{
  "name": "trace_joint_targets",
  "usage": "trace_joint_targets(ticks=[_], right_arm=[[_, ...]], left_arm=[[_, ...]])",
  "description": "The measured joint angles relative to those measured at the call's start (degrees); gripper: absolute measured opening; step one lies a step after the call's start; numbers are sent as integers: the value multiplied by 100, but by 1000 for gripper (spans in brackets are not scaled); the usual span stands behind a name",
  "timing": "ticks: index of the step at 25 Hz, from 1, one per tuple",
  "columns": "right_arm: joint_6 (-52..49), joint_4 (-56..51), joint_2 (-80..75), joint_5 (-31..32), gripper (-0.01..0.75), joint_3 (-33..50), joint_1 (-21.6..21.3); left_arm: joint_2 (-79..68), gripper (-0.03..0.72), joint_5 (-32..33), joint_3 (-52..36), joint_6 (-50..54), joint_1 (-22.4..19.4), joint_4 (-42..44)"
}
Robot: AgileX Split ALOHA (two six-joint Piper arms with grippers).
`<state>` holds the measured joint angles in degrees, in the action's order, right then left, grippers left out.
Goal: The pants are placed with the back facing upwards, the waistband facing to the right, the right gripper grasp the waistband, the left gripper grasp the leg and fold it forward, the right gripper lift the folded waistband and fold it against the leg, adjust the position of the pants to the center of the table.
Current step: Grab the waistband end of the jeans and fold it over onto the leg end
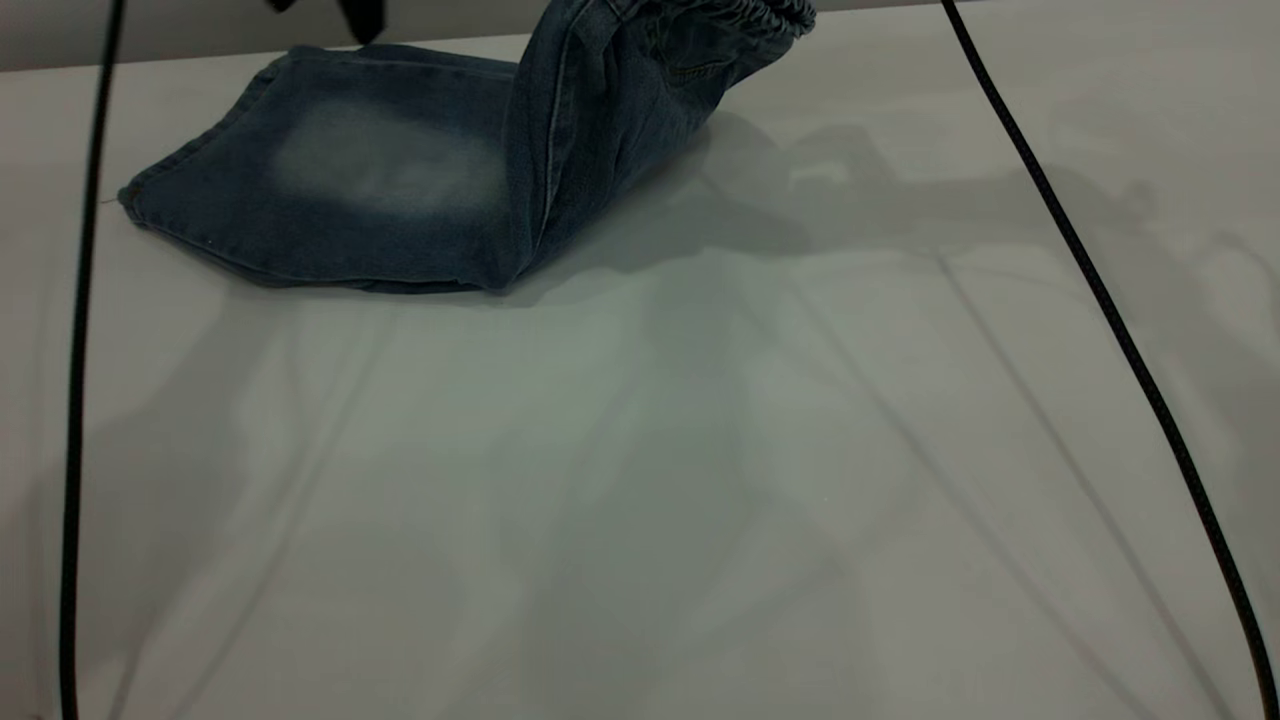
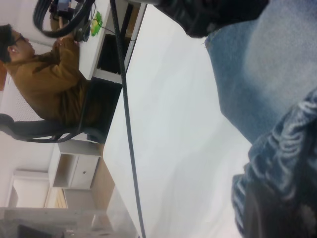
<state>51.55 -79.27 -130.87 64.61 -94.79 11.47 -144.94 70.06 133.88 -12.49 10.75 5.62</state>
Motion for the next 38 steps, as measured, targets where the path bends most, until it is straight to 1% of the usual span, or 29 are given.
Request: trace_joint_targets(ticks=[4, 7, 19, 26, 29, 34, 38], right_arm=[[0, -15, 0, -11, 22, 0, 0], [0, -15, 0, -6, 22, 0, 0], [-12, -20, 7, 13, 22, 0, 0], [-17, -227, 7, 120, 22, -5, 16], [-70, -252, 2, 197, 22, -133, 114], [-331, -77, 2, 89, 22, -544, 519], [-521, 99, 2, -337, 22, -702, 823]], left_arm=[[-29, 581, 0, -4, 39, -307, -187], [-164, 581, -5, -12, 39, -447, -396], [-901, 581, -59, -12, 101, -489, -436], [-943, 581, -34, -2, 108, -489, -449], [-943, 581, -28, -2, 108, -489, -464], [-943, 581, -5, -2, 103, -489, -504], [-943, 581, -5, -2, 103, -489, -562]])
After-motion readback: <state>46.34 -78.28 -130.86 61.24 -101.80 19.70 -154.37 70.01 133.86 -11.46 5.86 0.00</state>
